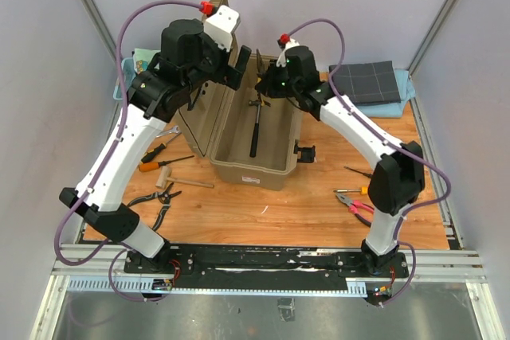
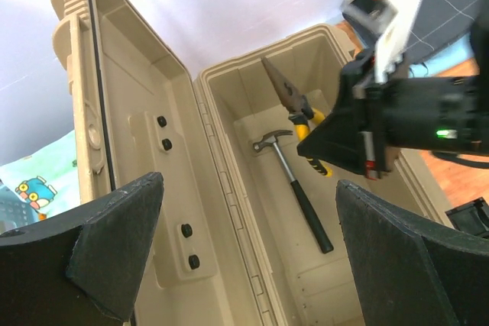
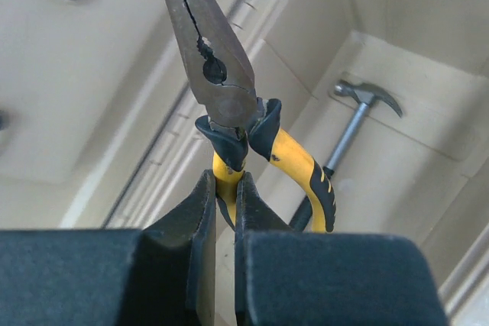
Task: Pack the tool kit
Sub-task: Place the pliers in the toolbox.
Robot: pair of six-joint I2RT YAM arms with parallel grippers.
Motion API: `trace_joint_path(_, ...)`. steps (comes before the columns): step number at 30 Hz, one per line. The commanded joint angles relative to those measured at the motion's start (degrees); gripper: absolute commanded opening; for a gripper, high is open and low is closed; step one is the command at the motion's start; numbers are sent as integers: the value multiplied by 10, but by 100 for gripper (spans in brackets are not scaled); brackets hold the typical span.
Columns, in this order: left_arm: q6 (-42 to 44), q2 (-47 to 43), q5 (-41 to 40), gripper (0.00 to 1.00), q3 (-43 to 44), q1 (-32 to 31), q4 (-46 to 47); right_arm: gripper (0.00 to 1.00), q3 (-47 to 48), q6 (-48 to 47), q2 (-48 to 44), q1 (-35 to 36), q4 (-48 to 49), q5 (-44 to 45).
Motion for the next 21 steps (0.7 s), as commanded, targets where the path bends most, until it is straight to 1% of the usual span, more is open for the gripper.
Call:
trace_joint_path(1, -10, -30, 0, 99, 22, -7, 0, 1, 39, 31, 48, 4, 23, 40)
trace_joint_path(9, -22, -60, 12, 99, 31, -7, 4, 1, 138, 35, 191, 5, -48, 60)
trace_joint_path(15, -23, -78, 10, 99, 27, -7, 3, 1, 143, 100, 237, 5, -32, 94)
trace_joint_path(21, -28, -96, -8, 99, 20, -7, 11, 1, 148, 169, 265, 9, -17, 105)
